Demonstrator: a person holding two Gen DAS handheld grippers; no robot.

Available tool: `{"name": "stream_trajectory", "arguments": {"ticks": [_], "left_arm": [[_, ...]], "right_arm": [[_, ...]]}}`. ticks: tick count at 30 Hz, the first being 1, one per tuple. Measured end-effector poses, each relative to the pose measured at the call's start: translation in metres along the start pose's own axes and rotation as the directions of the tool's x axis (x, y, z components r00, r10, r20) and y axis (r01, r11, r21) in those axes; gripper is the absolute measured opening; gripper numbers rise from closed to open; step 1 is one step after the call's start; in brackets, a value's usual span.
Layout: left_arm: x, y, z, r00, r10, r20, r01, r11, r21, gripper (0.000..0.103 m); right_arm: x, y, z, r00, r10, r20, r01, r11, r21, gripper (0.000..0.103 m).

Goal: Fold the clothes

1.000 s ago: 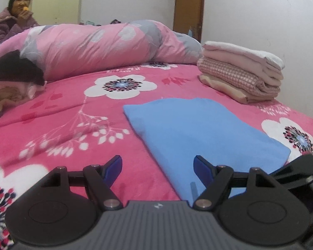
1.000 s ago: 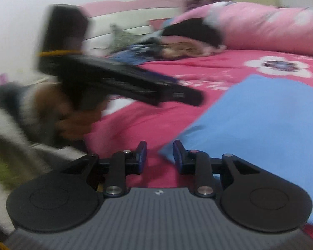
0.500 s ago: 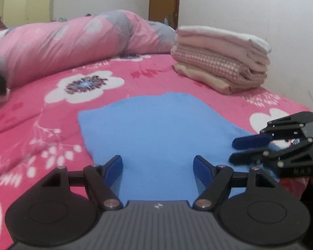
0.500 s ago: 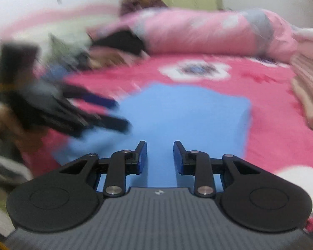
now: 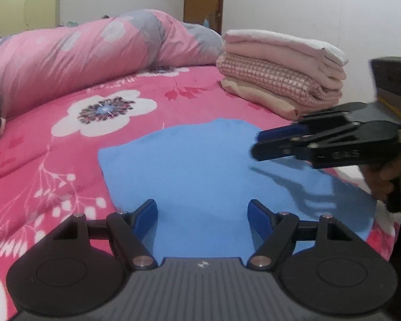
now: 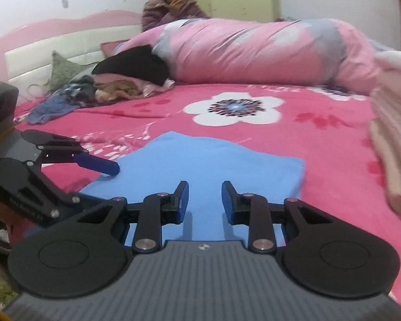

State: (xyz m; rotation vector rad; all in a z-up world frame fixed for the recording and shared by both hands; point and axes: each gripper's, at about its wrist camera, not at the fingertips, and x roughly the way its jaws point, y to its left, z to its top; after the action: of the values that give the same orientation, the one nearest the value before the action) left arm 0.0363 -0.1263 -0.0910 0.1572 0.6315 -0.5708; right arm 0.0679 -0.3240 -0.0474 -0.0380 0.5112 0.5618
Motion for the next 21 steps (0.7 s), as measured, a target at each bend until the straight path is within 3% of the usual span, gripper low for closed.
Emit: {"name": "stream_trajectory", "arguments": {"ticks": [2,5,9,14,17,21], "left_arm": [[0.003,0.004,-0.002,1.0,-0.017,-0.005,0.017,1.0,0.0,0.076],[0.005,0.008,-0.004,0.999,-0.042,-0.002,0.042,0.999,-0.008,0.076],[0.007,0.008,-0.006,0.998,-0.062,-0.001,0.061,0.998,-0.018,0.078],[0.009,0.007,-0.008,0.998,-0.069,0.004,0.069,0.998,-0.014,0.079],[0.009,0.006,-0.008,0.998,-0.069,0.005,0.069,0.998,-0.015,0.079],[0.008,0.007,-0.009,0.997,-0.074,0.006,0.074,0.997,-0.019,0.079]], "right_arm": [[0.012,-0.009,-0.002,0.999,-0.012,-0.044,0.012,1.0,0.007,0.026],[0.013,-0.033,-0.007,0.992,-0.096,-0.078,0.101,0.992,0.07,0.023],[0.004,-0.049,0.001,0.965,-0.257,-0.059,0.262,0.96,0.095,0.025],[0.012,-0.049,0.012,0.992,-0.107,0.071,0.098,0.987,0.129,0.025],[0.032,-0.044,0.016,0.999,-0.033,0.035,0.03,0.995,0.098,0.025],[0.058,-0.056,0.01,0.991,-0.096,-0.089,0.106,0.988,0.108,0.024]]}}
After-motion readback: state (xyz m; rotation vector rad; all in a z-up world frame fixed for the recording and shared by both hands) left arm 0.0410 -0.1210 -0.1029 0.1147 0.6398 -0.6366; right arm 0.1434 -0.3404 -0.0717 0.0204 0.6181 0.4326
